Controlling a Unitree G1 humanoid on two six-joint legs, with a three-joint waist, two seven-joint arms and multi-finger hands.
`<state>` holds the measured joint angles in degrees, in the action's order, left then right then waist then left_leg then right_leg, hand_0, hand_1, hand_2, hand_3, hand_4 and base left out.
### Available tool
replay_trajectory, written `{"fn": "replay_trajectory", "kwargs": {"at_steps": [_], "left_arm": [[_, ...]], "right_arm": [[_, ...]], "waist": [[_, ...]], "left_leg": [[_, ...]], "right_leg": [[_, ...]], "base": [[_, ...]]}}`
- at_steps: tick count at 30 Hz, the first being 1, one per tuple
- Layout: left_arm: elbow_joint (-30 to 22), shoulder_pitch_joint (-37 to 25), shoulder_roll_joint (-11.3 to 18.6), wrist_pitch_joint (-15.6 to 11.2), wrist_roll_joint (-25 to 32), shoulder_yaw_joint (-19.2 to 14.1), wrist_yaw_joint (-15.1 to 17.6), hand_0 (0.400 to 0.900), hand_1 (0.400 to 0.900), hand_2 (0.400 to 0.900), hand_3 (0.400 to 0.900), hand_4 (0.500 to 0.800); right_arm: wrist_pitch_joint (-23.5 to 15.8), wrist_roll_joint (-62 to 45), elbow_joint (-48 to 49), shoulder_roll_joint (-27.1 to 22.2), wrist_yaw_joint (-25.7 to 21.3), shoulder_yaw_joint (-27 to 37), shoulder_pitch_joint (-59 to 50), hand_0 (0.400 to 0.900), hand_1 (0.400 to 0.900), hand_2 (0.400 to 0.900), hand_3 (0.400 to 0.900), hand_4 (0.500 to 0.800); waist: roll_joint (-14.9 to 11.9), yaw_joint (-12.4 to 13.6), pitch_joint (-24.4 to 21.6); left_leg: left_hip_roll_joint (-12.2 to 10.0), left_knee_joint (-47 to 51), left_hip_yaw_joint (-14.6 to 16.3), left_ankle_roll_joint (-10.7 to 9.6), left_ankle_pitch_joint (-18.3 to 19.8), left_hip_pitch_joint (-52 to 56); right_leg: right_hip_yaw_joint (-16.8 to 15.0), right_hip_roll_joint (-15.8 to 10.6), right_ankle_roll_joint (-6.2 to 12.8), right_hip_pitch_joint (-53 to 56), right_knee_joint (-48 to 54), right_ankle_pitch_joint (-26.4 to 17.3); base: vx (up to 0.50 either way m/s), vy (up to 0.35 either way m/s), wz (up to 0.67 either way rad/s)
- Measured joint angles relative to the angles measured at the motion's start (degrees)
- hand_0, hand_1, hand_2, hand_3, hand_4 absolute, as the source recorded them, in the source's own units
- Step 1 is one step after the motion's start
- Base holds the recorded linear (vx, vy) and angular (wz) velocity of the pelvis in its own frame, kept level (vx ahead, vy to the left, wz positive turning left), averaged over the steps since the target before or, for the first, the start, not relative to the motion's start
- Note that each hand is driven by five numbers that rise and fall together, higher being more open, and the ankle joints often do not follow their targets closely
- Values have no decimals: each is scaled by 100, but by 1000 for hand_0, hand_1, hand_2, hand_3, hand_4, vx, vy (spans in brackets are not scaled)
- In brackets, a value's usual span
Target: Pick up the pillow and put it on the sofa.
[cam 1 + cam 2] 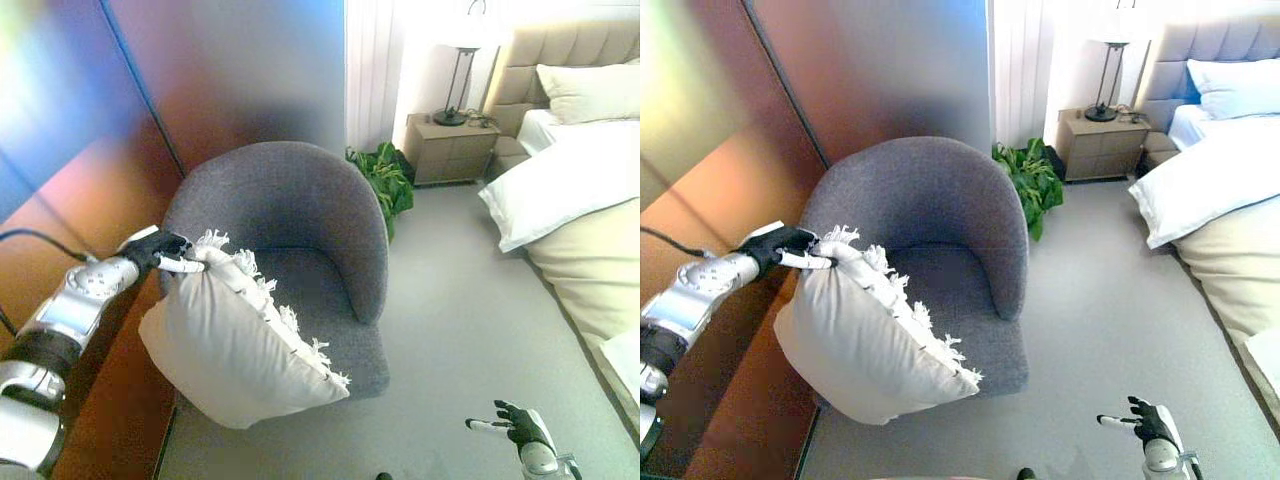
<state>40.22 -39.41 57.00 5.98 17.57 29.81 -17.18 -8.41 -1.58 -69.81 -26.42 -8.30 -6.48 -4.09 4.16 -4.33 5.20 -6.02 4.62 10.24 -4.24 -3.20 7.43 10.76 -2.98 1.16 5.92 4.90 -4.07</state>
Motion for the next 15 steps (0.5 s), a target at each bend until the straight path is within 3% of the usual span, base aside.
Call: {"fn": "replay_trajectory", "kwargs": {"at_steps": [3, 6, 12, 15], "left_arm": [[352, -581, -4, -30, -92, 569, -186, 400, 400, 400, 400, 500], [507, -885, -12, -113, -170, 865, -303, 400, 400, 400, 400, 500], [796, -1143, -91, -164, -404, 1192, -416, 400, 400, 400, 400, 500], [1048, -1195, -161, -171, -538, 1205, -437, 400, 400, 400, 400, 500]], "right_arm": [[-1, 0, -2, -5, 16, -39, -109, 900, 900, 900, 900, 800], [-1, 1, -1, -7, 21, -80, -171, 900, 900, 900, 900, 800], [-3, 7, -3, -32, 65, -242, -198, 900, 900, 900, 900, 800], [-18, 13, -3, -44, 106, -242, -205, 900, 900, 900, 900, 800]], "waist": [[28, -146, -21], [33, -327, -24], [40, -553, -26], [45, -666, -29]], "left_leg": [[-15, 0, 240, 1, 1, 28], [-26, -1, 389, 0, 1, 49], [-53, -1, 604, -12, 36, 149], [-60, -1, 686, -17, 53, 181]], "right_leg": [[-94, 6, 3, -25, -3, -1], [-152, 17, -2, -38, -6, -5], [-365, 53, 4, -75, -30, -1], [-446, 65, 17, -102, -53, 8]], "base": [[63, 1, -17], [75, -1, -18], [86, -4, -18], [78, -10, -16]]}}
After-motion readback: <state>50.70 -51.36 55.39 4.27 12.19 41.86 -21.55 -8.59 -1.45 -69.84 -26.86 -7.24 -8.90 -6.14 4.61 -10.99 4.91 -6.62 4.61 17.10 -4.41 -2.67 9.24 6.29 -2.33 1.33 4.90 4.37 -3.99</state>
